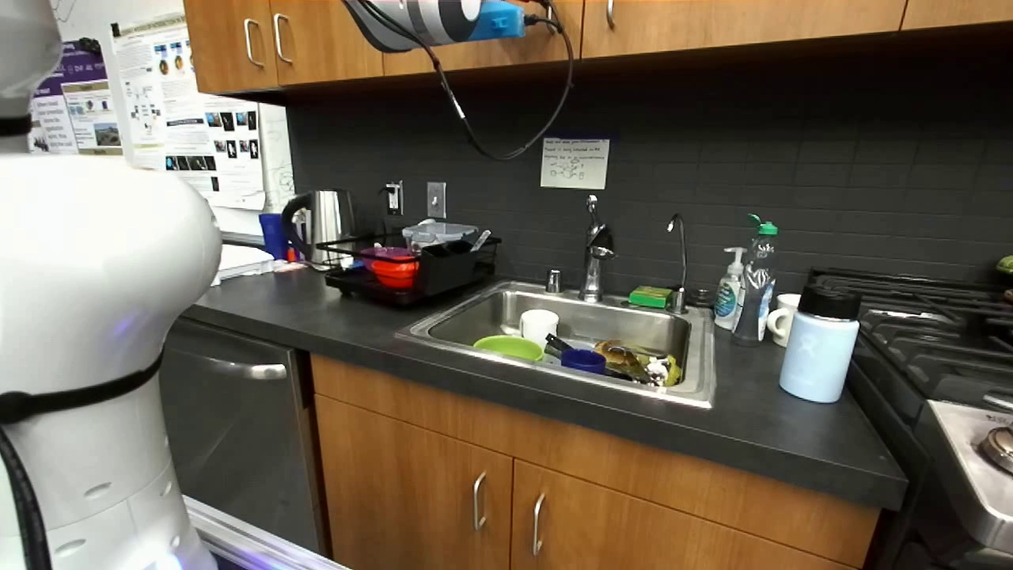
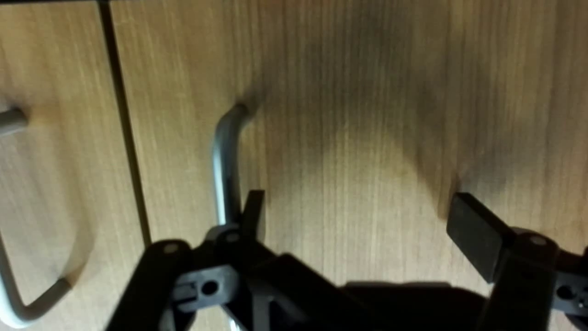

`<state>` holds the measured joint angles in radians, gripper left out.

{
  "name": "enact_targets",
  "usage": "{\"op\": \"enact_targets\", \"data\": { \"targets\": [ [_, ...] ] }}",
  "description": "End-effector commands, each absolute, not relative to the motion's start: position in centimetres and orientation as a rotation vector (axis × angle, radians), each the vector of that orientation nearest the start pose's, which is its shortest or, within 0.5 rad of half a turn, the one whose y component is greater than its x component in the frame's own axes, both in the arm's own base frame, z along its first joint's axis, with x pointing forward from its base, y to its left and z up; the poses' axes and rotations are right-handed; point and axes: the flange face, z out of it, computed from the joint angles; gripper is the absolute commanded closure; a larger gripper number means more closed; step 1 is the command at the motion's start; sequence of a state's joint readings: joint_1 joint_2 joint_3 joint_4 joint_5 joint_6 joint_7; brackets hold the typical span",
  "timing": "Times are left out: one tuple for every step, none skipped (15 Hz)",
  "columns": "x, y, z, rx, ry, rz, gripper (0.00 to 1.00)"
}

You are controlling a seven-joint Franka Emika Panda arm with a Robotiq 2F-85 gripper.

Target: Open the top left cabinet door

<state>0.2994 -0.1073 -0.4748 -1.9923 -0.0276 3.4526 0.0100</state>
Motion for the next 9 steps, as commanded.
{"op": "enact_targets", "data": {
  "targets": [
    [52.4,-13.6,70.0,-2.319,0.287,-2.306,0.00],
    [52.1,-13.9,69.8,-2.326,0.292,-2.307,0.00],
    [51.9,-14.0,70.1,-2.332,0.294,-2.308,0.00],
    [51.7,-14.2,70.1,-2.336,0.297,-2.312,0.00],
    [51.4,-14.4,70.1,-2.341,0.302,-2.313,0.00],
    [51.3,-14.5,70.1,-2.344,0.306,-2.314,0.00],
    [51.0,-14.6,70.1,-2.346,0.307,-2.317,0.00],
    [50.8,-14.3,70.1,-2.344,0.301,-2.316,0.00],
    [50.6,-14.1,70.2,-2.342,0.298,-2.316,0.00]
  ]
}}
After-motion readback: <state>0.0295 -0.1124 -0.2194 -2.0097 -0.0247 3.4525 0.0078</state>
